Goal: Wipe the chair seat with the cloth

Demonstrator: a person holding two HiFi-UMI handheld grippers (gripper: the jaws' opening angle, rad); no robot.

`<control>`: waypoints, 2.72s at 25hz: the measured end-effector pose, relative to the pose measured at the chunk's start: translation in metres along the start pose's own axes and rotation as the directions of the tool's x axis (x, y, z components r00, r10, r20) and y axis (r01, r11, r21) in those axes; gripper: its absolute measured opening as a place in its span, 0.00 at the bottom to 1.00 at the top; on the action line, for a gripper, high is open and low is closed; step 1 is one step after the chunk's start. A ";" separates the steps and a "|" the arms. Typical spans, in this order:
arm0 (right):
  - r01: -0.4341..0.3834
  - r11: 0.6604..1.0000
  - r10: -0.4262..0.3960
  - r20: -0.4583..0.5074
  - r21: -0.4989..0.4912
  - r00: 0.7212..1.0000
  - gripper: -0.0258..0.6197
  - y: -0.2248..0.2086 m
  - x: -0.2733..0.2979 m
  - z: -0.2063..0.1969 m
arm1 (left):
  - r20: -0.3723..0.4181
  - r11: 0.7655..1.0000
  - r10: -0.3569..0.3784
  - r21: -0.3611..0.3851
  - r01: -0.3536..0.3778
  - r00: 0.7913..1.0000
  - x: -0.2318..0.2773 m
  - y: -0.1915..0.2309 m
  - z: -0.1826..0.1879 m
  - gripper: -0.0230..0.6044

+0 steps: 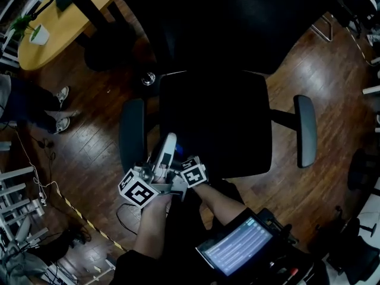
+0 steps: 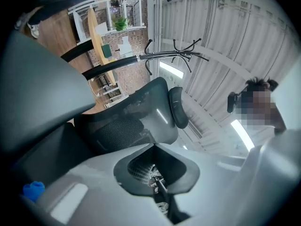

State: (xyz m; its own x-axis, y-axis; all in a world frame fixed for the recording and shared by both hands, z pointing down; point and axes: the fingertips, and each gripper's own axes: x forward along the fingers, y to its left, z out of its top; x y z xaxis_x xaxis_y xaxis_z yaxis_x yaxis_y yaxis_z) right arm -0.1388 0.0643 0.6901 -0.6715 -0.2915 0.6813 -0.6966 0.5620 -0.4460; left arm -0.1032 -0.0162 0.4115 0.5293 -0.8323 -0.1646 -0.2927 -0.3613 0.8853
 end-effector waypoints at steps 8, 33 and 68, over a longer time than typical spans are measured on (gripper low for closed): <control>0.026 0.997 -0.025 -0.016 0.066 1.000 0.11 -0.049 -0.018 -0.008 | -0.076 1.000 -0.004 -0.013 0.003 0.997 0.006 0.009 -0.021 0.02; 0.425 0.865 -0.454 0.055 0.267 0.889 0.11 -0.254 -0.219 -0.058 | -0.152 1.000 -0.018 -0.004 0.017 0.988 0.050 -0.009 -0.052 0.02; -0.381 0.861 0.480 0.786 -0.338 0.389 0.11 0.083 -0.514 0.211 | -0.123 0.912 -0.341 0.198 0.360 0.932 0.012 -0.277 -0.009 0.02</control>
State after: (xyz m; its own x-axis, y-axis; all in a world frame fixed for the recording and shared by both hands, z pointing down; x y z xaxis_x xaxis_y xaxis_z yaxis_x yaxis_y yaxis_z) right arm 0.0953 0.0980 0.1803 -0.7946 -0.4520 -0.4053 -0.2588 0.8561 -0.4474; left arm -0.0083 0.0782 0.1684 0.6909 -0.6009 -0.4019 -0.2342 -0.7121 0.6619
